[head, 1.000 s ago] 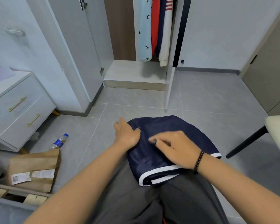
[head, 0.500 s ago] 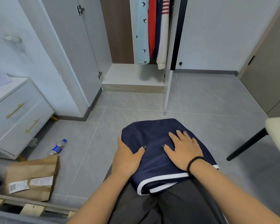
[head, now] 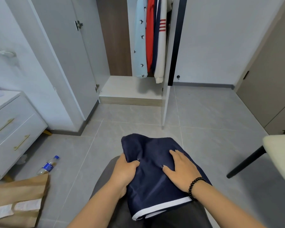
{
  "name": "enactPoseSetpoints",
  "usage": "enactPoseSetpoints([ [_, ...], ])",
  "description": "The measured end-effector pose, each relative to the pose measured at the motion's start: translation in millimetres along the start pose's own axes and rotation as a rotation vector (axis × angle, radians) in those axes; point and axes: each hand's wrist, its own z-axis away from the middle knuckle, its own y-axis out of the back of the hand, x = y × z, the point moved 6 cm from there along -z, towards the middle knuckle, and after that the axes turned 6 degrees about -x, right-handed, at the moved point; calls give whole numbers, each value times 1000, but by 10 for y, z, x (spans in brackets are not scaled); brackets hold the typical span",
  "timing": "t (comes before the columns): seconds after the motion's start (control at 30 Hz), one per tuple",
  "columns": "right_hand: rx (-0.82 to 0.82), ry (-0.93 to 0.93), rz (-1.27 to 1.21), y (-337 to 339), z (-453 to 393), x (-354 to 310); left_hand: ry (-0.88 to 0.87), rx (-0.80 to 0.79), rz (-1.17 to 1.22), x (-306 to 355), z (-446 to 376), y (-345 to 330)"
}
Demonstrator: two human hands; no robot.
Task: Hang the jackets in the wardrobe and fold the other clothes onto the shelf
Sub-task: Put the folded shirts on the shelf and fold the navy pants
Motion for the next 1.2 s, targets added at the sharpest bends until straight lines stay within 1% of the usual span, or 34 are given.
enactPoseSetpoints([
  [0.1, 8, 102, -197, 302, -152, -140, -157, -92, -108, 352, -123, -65],
  [0.2, 59, 241, -283, 792, -347, -328, -251, -233, -209, 739, -278, -175],
  [0.27, 57, 310, -324, 1116, -510, -433, -279, -357, -225, 979, -404, -278],
  [0.37, 42, 357, -346, 1496, -779, -520, -296, -504, -237, 1296, -644, -385],
  [0.47, 40, 403, -373, 1840, -1074, -573, -346, -607, -369, 1631, -934, -467],
  [0.53, -6, 456, -427, 2032, -1319, -586, -372, -669, -462, 1824, -1158, -514],
  [0.63, -100, 421, -441, 2188, -1745, -544, -380, -752, -562, 2045, -1502, -545],
  [0.77, -65, 333, -408, 2355, -2268, -565, -347, -735, -624, 2390, -1943, -447],
  [0.87, -58, 345, -469, 2573, -2492, -771, -302, -691, -605, 2779, -2128, -318],
  [0.93, -54, 375, -509, 2793, -2559, -992, -279, -677, -586, 3097, -2161, -216],
  [1.03, -6, 403, -580, 3226, -2569, -1371, -273, -666, -560, 3652, -2096, -70],
  [1.13, 63, 445, -569, 3793, -2525, -1857, -291, -655, -547, 4328, -1938, 105],
  [1.2, 72, 485, -559, 4159, -2458, -2198, -312, -649, -535, 4759, -1808, 214],
])
